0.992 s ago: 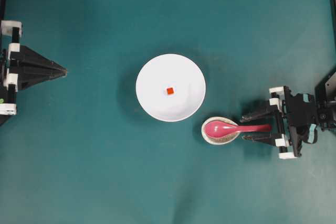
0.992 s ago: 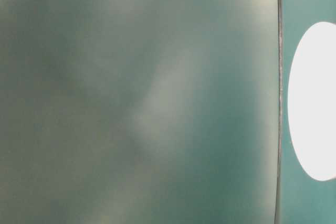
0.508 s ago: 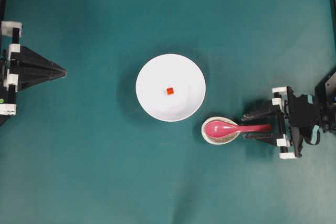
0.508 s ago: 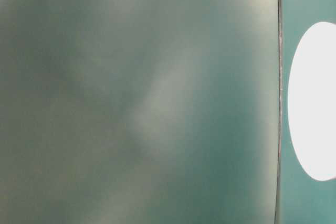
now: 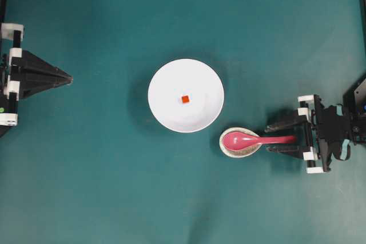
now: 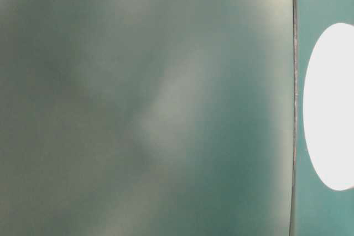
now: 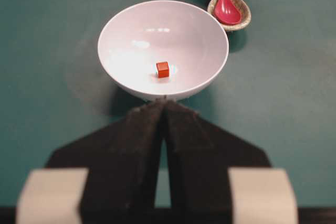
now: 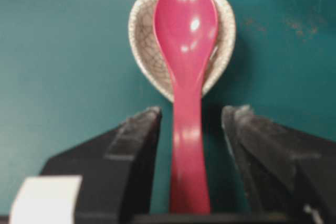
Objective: Grip the spoon and scoop the red block from the bowl with right arm.
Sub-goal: 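Lift the spoon with the right gripper and carry it over the white bowl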
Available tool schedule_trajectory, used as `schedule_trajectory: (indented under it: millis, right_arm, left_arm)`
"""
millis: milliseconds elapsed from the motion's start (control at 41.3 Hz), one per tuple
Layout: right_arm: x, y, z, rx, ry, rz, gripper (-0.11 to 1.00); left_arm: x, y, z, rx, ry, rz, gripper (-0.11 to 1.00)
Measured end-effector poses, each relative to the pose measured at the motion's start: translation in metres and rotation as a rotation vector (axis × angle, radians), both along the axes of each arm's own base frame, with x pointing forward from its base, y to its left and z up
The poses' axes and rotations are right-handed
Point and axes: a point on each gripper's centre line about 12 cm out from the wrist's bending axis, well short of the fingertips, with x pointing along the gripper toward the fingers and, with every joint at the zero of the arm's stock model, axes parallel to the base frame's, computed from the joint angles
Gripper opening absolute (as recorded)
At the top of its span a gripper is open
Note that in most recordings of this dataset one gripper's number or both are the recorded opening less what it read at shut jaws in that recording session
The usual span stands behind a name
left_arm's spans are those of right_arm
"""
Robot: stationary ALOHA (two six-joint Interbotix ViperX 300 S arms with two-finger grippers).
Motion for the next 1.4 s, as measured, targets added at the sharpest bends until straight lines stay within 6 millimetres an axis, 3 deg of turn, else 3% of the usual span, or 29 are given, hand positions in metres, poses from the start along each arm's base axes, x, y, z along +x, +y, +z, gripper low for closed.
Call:
schedule_trajectory:
  millis: [242, 581, 1186, 1404]
  right_arm:
    - [-0.0005, -0.0002, -0.0002, -0.02, 0.001, 0.009, 0.55]
    - [0.0005, 0.0002, 0.0002, -0.04, -0.003, 0.018, 0.43]
    - [0.0027, 0.0017, 0.0007, -0.037, -0.008, 0.019, 0.42]
    - [0.0027, 0.0017, 0.0007, -0.037, -0.008, 0.019, 0.31]
  left_arm:
    - [-0.0001, 0.0, -0.0003, 0.0, 0.003, 0.0, 0.0]
    - [-0.0001, 0.0, -0.0003, -0.003, 0.003, 0.001, 0.0]
    - [-0.0001, 0.0, -0.0003, -0.004, 0.003, 0.002, 0.0]
    - [-0.0003, 0.0, -0.0009, -0.005, 0.007, 0.002, 0.0]
